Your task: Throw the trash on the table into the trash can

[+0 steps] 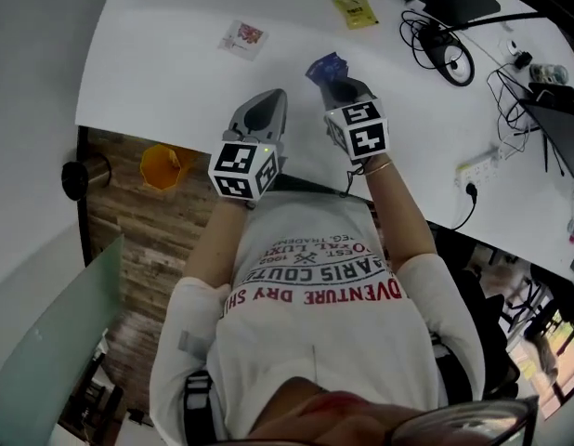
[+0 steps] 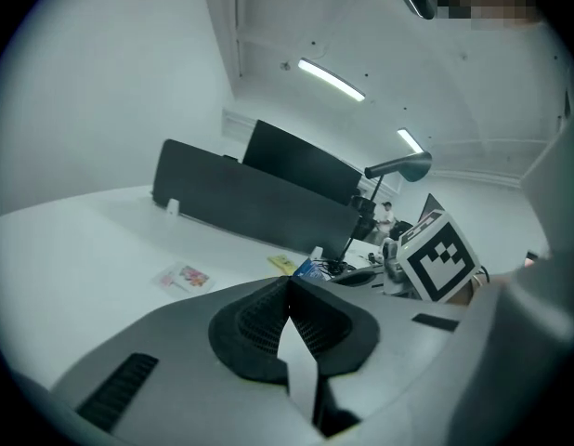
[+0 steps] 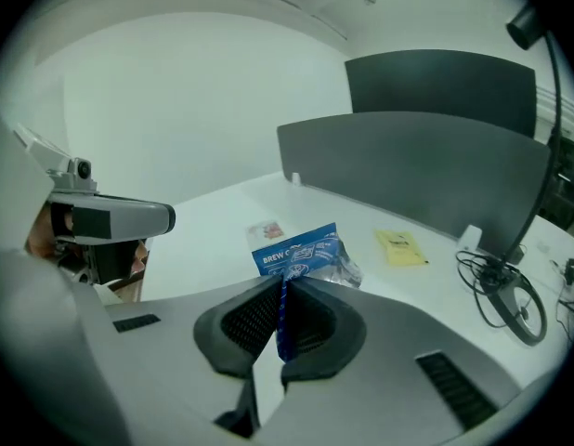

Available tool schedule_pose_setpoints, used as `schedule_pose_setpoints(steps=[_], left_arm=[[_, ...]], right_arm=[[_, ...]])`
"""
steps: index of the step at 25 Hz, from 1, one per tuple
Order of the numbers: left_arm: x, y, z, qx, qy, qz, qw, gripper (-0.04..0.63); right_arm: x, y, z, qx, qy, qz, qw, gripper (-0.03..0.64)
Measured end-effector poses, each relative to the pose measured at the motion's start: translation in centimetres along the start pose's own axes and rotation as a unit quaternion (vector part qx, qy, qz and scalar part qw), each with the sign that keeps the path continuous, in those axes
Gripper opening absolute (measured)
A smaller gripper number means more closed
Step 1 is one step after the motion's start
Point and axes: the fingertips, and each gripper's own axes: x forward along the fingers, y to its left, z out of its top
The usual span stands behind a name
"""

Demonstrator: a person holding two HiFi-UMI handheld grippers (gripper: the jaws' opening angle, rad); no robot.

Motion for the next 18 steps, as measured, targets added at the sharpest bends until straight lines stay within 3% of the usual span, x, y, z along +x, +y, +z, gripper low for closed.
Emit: schedule_pose_setpoints(steps=[4, 8, 13, 18], left_arm=[[-7.3, 3.9, -1.7, -0.03, -0.028, 0.083, 0.9957, 0.023], [-14.9, 8.9, -3.0, -0.071, -0.062, 0.176, 0.9799, 0.023], [-23.9, 15.6, -5.5, -0.115, -0.09, 0.265, 0.953, 0.023], [-33.1, 22.4, -10.0, -0.182, -0.113, 0.342, 0.9151, 0.023]], right_arm=[[1.9, 7.1, 0.5, -0.048, 0.007, 0.056, 0.997, 0.028], [4.3, 15.6, 1.1, -0.098, 0.018, 0.133, 0.986, 0.028], [7.9, 26.8, 1.8, -0.153, 0.032, 0.201, 0.967, 0.028], [11.6, 39.1, 0.4, -0.204, 0.073, 0.278, 0.936, 0.028]])
